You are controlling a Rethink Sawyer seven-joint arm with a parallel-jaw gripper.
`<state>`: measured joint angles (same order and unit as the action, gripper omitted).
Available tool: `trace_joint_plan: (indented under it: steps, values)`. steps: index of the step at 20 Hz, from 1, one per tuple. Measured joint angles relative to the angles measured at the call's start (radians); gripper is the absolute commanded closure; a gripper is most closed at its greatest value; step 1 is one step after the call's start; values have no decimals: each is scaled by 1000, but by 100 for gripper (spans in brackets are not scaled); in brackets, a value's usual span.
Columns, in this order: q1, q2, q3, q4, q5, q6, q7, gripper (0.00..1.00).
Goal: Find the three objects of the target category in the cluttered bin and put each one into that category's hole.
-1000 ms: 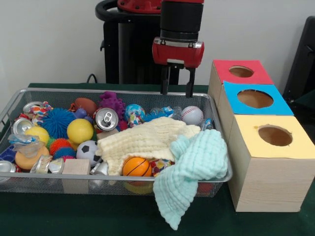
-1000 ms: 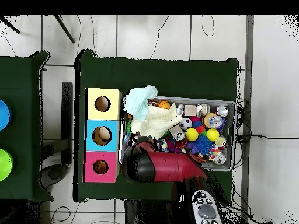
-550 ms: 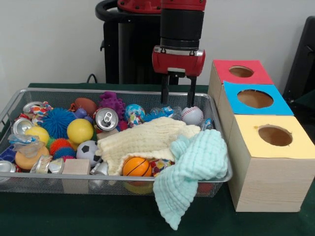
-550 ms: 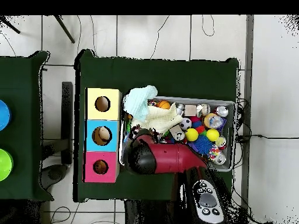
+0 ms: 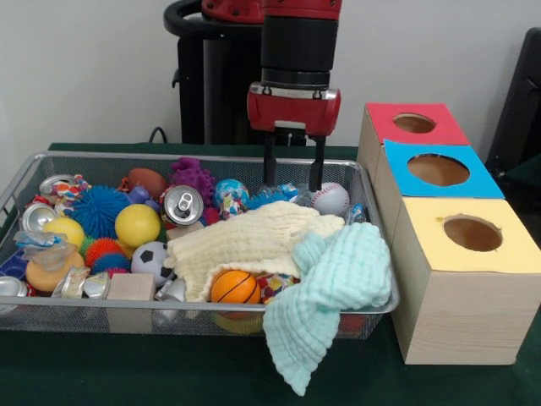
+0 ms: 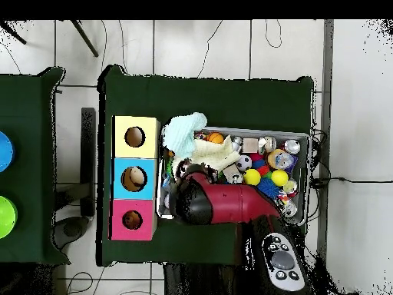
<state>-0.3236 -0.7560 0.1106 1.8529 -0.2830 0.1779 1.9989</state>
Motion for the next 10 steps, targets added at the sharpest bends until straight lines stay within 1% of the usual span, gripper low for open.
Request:
trace_joint_plan:
  steps: [10]
  values:
    - [-25, 15, 2, -31, -32, 0, 0, 0]
